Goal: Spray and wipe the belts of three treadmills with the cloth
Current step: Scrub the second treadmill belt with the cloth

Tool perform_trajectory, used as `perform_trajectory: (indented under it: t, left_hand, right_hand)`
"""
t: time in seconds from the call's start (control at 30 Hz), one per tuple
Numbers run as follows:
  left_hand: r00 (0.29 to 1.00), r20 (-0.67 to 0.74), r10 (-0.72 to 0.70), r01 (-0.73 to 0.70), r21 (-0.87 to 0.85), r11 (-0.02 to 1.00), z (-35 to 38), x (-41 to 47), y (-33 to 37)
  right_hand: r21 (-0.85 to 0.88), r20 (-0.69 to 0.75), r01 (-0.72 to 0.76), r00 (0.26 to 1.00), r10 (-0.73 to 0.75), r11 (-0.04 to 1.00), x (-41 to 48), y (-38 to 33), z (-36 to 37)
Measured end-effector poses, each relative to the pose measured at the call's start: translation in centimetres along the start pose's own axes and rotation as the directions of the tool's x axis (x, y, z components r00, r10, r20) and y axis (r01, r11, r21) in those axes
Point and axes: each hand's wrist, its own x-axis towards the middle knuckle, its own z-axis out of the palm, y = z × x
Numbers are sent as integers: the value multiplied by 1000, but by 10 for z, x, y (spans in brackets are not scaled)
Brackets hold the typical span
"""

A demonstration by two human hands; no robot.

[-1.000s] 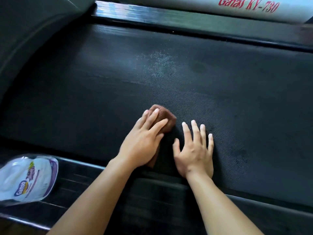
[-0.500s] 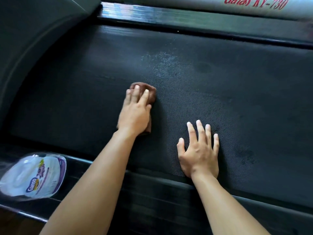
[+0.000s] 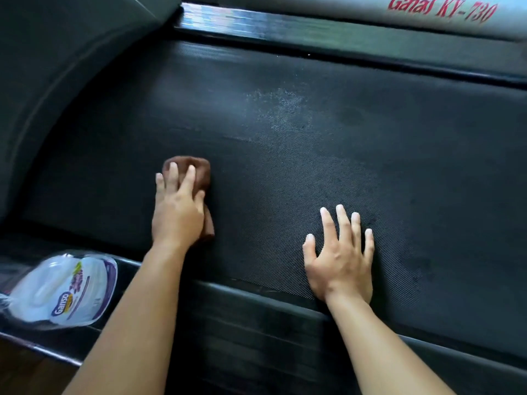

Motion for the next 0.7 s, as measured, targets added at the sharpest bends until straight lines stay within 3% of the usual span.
perform_trajectory:
  t: [0.07, 0.13, 0.23, 0.33, 0.47, 0.57, 0.7]
  left_hand:
    - [998, 9, -63, 63, 37, 997, 0, 20, 15]
    - [999, 36, -38, 35, 60, 998, 9, 31, 38]
    - [983, 90, 159, -165, 66, 984, 28, 28, 72]
    - [904, 169, 393, -405, 45, 913, 40, -5, 89]
    - [807, 238, 540, -556, 1, 831, 39, -60, 70]
    - [845, 270, 461, -481, 9, 877, 26, -68, 40]
    - [953, 196, 231, -243, 40, 969, 5, -38, 1]
  right_hand:
    - [4, 13, 2, 1000, -2, 1000, 0, 0, 0]
    - [7, 14, 2, 1000, -2, 1000, 0, 0, -1]
    - [6, 1, -2, 1000, 2, 1000, -1, 0, 0]
    - [6, 5, -2, 1000, 2, 1000, 0, 0, 1]
    - [10, -4, -9, 1000, 9, 1000, 1, 1, 2]
    - [2, 1, -4, 1000, 4, 1000, 0, 1, 2]
    - [-1, 6, -3, 1000, 3, 1000, 0, 1, 1]
